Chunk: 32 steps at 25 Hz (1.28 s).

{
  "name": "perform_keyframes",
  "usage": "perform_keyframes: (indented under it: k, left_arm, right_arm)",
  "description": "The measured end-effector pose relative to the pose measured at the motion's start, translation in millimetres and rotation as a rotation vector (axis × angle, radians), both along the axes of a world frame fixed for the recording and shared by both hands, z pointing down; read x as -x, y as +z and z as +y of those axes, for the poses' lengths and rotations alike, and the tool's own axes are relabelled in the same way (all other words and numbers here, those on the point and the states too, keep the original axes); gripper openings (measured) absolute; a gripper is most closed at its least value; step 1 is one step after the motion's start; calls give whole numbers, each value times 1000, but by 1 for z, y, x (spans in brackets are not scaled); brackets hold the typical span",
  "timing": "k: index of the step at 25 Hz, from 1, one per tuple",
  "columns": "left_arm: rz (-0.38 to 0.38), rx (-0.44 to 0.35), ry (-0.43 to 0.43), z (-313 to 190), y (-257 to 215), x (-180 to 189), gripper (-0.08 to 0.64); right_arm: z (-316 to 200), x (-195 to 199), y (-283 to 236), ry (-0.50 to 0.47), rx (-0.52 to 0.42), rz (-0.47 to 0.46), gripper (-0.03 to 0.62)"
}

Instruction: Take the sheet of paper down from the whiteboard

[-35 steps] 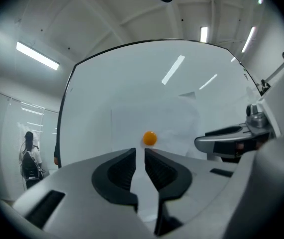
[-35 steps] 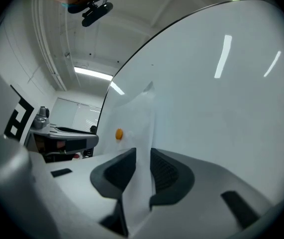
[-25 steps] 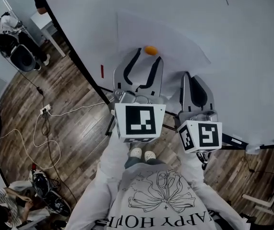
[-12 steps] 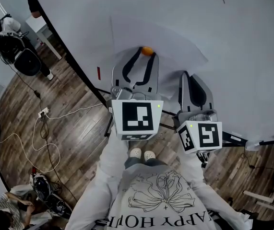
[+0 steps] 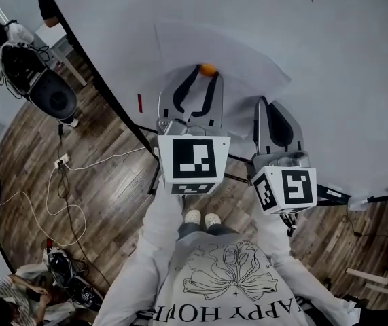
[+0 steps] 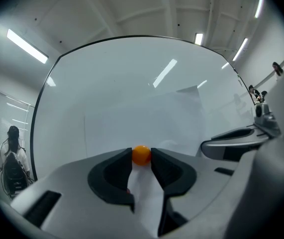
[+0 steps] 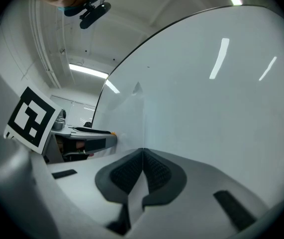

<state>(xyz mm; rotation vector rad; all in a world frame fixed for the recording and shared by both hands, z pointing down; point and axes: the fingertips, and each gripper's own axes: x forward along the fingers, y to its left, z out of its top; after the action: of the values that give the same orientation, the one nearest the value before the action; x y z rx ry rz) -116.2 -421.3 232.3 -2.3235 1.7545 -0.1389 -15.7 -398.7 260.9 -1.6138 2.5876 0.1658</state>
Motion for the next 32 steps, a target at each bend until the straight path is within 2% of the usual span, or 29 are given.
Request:
perform_keyframes:
  k: [4,13,19,24,32]
  left_arm:
    - [20,9,0,0,0,2,115]
    - [33,14,-1,0,0,2,115]
    - [44,7,7,14,-7,13,115]
    - [56,11,22,9,-2,-5,115]
    - [56,8,13,10,-3,0,114]
  right_arm:
    - [2,-11,-2,40,6,-18,2]
    - [12,-69,-4,166,14,-42,2]
    - [35,-58,-9,175,7,6,2]
    - [34,-82,0,220,36,-15,2]
    - [42,-111,1,310,48,-20,2]
